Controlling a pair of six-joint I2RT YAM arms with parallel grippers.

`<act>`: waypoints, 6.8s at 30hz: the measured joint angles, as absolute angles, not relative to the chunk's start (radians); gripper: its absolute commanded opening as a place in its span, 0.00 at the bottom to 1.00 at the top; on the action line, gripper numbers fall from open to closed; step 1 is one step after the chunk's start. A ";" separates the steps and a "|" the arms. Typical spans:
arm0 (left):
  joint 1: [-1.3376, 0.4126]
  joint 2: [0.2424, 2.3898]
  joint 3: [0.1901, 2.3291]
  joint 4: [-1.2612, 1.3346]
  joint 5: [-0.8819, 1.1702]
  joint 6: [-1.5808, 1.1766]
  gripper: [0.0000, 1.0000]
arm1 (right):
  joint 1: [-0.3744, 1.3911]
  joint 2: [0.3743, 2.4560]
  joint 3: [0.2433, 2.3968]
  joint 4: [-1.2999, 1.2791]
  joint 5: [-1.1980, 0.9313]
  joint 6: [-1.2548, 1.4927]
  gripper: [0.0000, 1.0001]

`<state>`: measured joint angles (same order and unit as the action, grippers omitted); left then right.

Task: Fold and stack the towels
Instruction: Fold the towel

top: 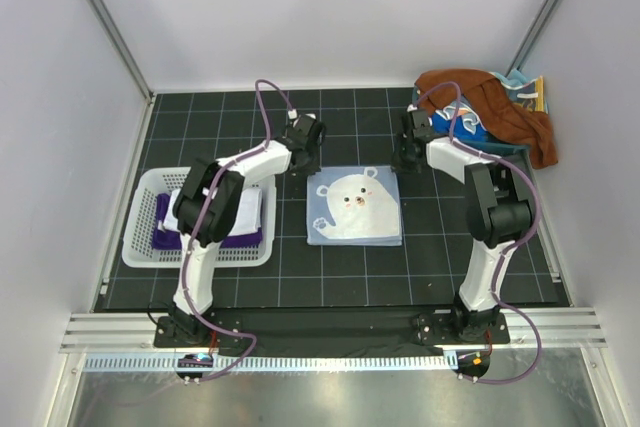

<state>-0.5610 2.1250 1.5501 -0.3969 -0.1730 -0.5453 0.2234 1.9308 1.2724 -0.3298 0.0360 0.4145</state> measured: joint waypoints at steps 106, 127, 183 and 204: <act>-0.727 1.630 0.943 -0.259 -0.121 -0.673 0.28 | 0.345 1.260 0.607 -0.185 0.050 0.534 0.35; -0.728 1.642 0.980 -0.279 -0.120 -0.674 0.00 | 0.346 1.264 0.617 -0.212 0.041 0.536 0.08; -0.621 1.848 1.288 -0.372 -0.078 -0.675 0.33 | 0.270 1.489 0.878 -0.275 -0.021 0.534 0.32; -0.778 1.819 1.131 -0.355 -0.173 -0.768 0.29 | 0.324 1.402 0.621 -0.185 0.030 0.628 0.31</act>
